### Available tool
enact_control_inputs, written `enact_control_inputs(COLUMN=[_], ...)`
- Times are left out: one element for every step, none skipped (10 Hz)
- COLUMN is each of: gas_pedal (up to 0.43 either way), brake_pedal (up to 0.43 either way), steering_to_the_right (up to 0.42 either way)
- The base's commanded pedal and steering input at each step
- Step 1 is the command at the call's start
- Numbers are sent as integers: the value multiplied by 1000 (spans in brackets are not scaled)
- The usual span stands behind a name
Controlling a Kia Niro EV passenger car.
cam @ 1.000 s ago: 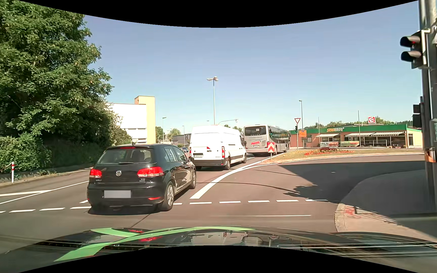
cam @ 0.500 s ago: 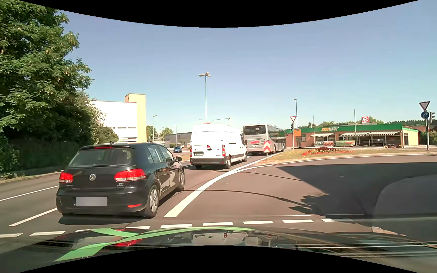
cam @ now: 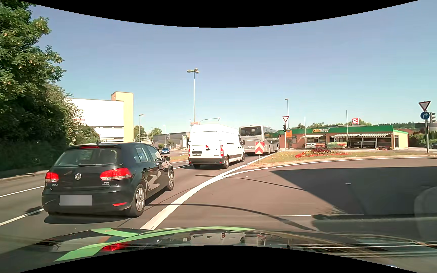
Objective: Follow the waypoints while adhering to traffic rules and regulations
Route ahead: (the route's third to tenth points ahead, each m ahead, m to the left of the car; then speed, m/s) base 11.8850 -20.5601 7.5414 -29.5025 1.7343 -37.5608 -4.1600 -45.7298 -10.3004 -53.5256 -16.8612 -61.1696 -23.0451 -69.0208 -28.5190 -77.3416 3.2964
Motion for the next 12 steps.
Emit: enact_control_inputs(gas_pedal=[0,0,0,0,39,47,47,47,47,157,177,177], brake_pedal=[12,0,0,0,0,0,0,0,0,0,0,0], steering_to_the_right=[143,145,148,150,153,161,166,163,158,155,155,155])
